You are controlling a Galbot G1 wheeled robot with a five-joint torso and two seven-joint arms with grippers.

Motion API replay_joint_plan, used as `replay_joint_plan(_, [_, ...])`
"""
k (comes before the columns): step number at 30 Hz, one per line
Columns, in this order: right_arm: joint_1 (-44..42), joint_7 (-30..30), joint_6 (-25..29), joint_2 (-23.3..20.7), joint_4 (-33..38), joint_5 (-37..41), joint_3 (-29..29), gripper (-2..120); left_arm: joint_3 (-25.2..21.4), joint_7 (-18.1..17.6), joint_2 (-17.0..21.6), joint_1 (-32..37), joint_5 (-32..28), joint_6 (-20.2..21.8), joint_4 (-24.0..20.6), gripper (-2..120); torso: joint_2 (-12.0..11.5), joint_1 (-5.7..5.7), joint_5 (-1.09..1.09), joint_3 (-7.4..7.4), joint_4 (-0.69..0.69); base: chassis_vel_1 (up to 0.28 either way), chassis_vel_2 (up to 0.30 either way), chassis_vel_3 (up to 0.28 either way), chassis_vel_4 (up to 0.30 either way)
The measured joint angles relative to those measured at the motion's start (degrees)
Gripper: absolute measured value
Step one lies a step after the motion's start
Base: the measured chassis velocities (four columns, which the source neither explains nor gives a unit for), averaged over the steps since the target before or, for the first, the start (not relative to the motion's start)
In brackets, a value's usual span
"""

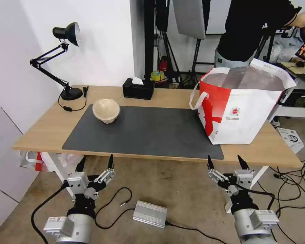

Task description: Pick up the trash from the table and place it into the takeout bag.

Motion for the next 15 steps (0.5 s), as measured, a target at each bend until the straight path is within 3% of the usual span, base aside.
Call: replay_joint_plan(15, [-0.09, 3.06, -2.71, 0.16, 0.26, -0.36, -0.09, 100, 0.01, 0.00, 0.00, 0.25, 0.00, 0.00, -0.11, 100, 0.00, 0.00, 0.00, 0.00, 0.00, 0.000, 0.000, 0.000, 0.000])
